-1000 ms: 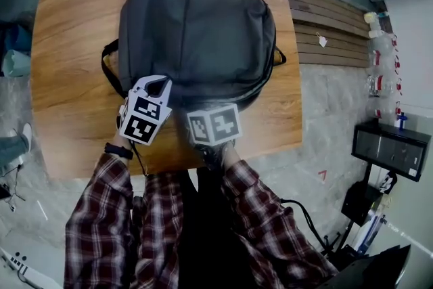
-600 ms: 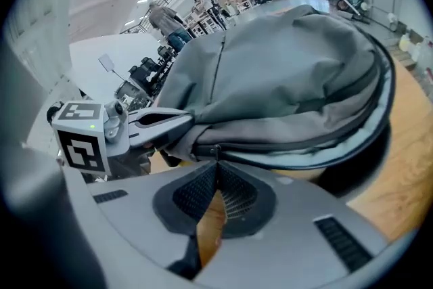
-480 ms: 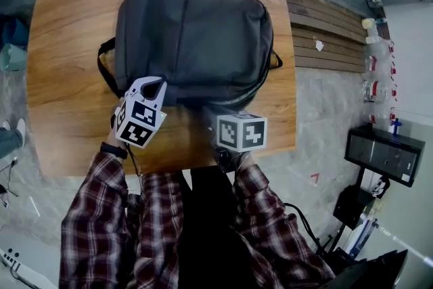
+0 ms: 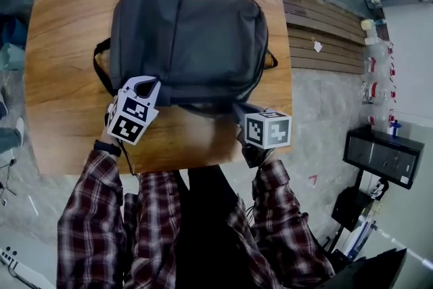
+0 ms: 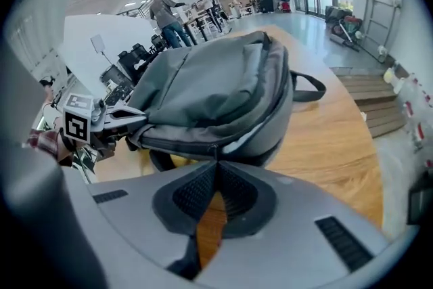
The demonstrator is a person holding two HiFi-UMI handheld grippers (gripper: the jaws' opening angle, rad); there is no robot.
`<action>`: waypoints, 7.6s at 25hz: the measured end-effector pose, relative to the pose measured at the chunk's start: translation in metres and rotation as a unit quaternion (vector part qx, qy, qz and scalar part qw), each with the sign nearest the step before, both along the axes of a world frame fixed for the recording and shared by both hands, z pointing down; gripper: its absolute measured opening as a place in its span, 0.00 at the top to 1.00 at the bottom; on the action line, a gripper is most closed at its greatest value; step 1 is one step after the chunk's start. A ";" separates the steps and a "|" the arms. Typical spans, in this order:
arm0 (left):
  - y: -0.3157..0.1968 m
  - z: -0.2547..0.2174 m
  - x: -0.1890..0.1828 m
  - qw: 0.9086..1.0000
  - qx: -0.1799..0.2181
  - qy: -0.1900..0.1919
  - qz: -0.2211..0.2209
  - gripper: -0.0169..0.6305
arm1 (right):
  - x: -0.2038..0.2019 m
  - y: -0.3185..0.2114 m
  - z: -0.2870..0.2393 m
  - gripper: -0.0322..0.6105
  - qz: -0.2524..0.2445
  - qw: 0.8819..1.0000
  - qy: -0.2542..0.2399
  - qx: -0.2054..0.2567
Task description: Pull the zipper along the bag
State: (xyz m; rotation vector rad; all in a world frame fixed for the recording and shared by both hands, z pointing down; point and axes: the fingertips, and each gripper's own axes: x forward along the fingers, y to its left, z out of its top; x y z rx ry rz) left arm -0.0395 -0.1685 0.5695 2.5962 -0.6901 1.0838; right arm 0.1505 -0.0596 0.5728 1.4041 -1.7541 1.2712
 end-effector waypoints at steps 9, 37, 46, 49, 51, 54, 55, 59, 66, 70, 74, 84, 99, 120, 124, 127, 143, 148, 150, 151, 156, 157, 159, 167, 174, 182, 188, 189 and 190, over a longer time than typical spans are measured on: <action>-0.002 -0.004 0.001 0.993 -0.095 -0.010 -0.065 0.96 | 0.002 -0.003 -0.001 0.93 -0.039 0.999 0.010 0.010; 0.057 0.031 0.028 0.944 -0.282 -0.057 -0.160 0.96 | -0.112 -0.001 -0.005 0.93 -0.246 0.968 -0.034 -0.043; 0.057 0.031 0.026 0.953 -0.266 -0.047 -0.138 0.96 | -0.011 -0.013 -0.010 0.93 -0.262 0.964 0.031 -0.037; 0.057 0.032 0.026 0.952 -0.272 -0.040 -0.138 0.96 | -0.002 -0.021 -0.005 0.92 -0.277 0.959 0.054 -0.032; 0.055 0.032 0.023 0.952 -0.269 -0.046 -0.137 0.96 | -0.012 -0.021 -0.004 0.93 -0.276 0.960 0.036 -0.028; 0.046 0.033 0.004 0.956 -0.250 -0.082 -0.128 0.96 | -0.041 -0.012 -0.015 0.93 -0.282 0.959 -0.002 -0.015; 0.042 0.033 -0.006 0.957 -0.242 -0.100 -0.123 0.96 | -0.056 -0.008 -0.019 0.93 -0.289 0.957 -0.013 -0.011; 0.012 0.028 -0.066 0.956 -0.172 -0.192 -0.143 0.96 | -0.133 0.010 -0.024 0.93 -0.327 0.944 -0.051 0.001; 0.028 -0.032 -0.130 0.914 -0.197 -0.058 -0.349 0.96 | -0.232 0.016 -0.017 0.93 -0.310 0.947 -0.077 0.025; 0.062 -0.038 -0.082 0.908 -0.255 0.050 -0.328 0.96 | -0.248 0.010 -0.017 0.93 -0.298 0.950 -0.086 0.032; 0.070 -0.003 -0.079 0.916 -0.252 0.003 -0.312 0.96 | -0.250 0.010 -0.013 0.93 -0.296 0.952 -0.079 0.030; 0.069 0.012 -0.080 0.927 -0.259 -0.022 -0.269 0.96 | -0.224 0.011 -0.004 0.93 -0.312 0.949 -0.028 0.027; 0.067 0.015 -0.094 0.931 -0.281 -0.037 -0.230 0.96 | -0.060 -0.039 0.003 0.93 -0.326 0.942 0.067 0.033; 0.084 -0.033 -0.138 0.880 -0.270 0.103 -0.378 0.96 | -0.303 0.046 -0.005 0.94 -0.405 0.909 -0.088 0.040; 0.097 0.009 -0.159 0.886 -0.237 0.019 -0.399 0.96 | -0.301 0.040 0.002 0.94 -0.408 0.909 -0.063 0.046; 0.096 0.021 -0.170 0.905 -0.202 -0.042 -0.373 0.96 | -0.298 0.037 0.003 0.94 -0.430 0.900 -0.033 0.061; 0.092 0.031 -0.167 0.902 -0.249 -0.038 -0.351 0.96 | -0.186 -0.039 0.006 0.93 -0.441 0.886 0.096 0.111; 0.093 0.032 -0.170 0.905 -0.251 -0.040 -0.342 0.96 | -0.033 -0.142 -0.002 0.94 -0.247 0.953 0.138 0.109; 0.092 0.033 -0.170 0.904 -0.252 -0.047 -0.342 0.96 | -0.018 -0.150 -0.014 0.94 -0.255 0.951 0.127 0.118; 0.091 0.034 -0.170 0.904 -0.252 -0.050 -0.341 0.96 | -0.024 -0.146 -0.017 0.94 -0.273 0.948 0.115 0.121; 0.093 0.023 -0.166 0.895 -0.291 -0.005 -0.338 0.96 | -0.104 -0.084 0.000 0.94 -0.367 0.925 0.014 0.099; 0.092 0.014 -0.164 0.891 -0.300 0.018 -0.341 0.96 | -0.121 -0.072 0.003 0.94 -0.385 0.918 -0.003 0.093; 0.087 -0.013 -0.154 0.883 -0.307 0.081 -0.344 0.96 | -0.148 -0.054 0.006 0.94 -0.412 0.907 -0.031 0.087; 0.069 -0.065 -0.055 0.923 -0.233 0.141 -0.271 0.96 | -0.182 -0.052 -0.026 0.93 -0.384 0.911 -0.064 0.138; 0.018 -0.177 -0.012 0.932 0.007 0.216 -0.290 0.96 | -0.147 -0.092 -0.161 0.93 -0.221 0.921 -0.055 0.315; 0.022 -0.296 0.032 0.926 0.128 0.283 -0.215 0.96 | -0.120 -0.076 -0.294 0.94 -0.129 0.876 -0.006 0.465; 0.039 -0.351 0.042 0.910 0.192 0.317 -0.187 0.96 | -0.116 -0.055 -0.336 0.94 -0.097 0.860 0.001 0.501; 0.043 -0.355 0.045 0.909 0.199 0.318 -0.182 0.96 | -0.115 -0.052 -0.337 0.94 -0.096 0.859 0.001 0.502; 0.046 -0.357 0.048 0.909 0.206 0.316 -0.179 0.96 | -0.115 -0.049 -0.338 0.94 -0.096 0.859 0.002 0.503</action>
